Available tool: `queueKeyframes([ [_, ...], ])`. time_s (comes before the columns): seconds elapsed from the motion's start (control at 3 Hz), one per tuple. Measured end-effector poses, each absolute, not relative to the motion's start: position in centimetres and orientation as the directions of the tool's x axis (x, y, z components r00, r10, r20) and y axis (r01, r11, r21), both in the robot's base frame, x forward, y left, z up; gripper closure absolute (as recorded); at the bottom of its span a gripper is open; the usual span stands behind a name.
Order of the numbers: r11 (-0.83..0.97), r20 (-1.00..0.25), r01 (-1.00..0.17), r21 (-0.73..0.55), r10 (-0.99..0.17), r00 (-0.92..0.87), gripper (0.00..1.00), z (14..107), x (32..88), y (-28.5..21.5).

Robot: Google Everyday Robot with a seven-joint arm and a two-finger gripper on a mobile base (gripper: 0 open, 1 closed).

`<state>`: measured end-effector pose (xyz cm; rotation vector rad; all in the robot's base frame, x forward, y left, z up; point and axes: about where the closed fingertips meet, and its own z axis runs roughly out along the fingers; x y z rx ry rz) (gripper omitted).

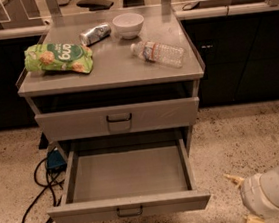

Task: Close middle drawer

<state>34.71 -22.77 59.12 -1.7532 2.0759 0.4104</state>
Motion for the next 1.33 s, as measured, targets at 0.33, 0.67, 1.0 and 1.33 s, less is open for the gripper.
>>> queueKeyframes([
  [0.33, 0.211, -0.486, -0.978, 0.01, -0.853, -0.189, 0.0, 50.3, 36.3, -23.0],
  [0.67, 0.215, -0.513, -0.974, 0.078, -0.829, -0.224, 0.0, 46.8, 34.9, -21.9],
  [1.0, 0.215, -0.513, -0.974, 0.078, -0.829, -0.224, 0.0, 46.8, 34.9, -21.9],
  [1.33, 0.175, -0.545, -0.974, 0.147, -0.807, -0.227, 0.0, 45.0, 33.8, -21.5],
])
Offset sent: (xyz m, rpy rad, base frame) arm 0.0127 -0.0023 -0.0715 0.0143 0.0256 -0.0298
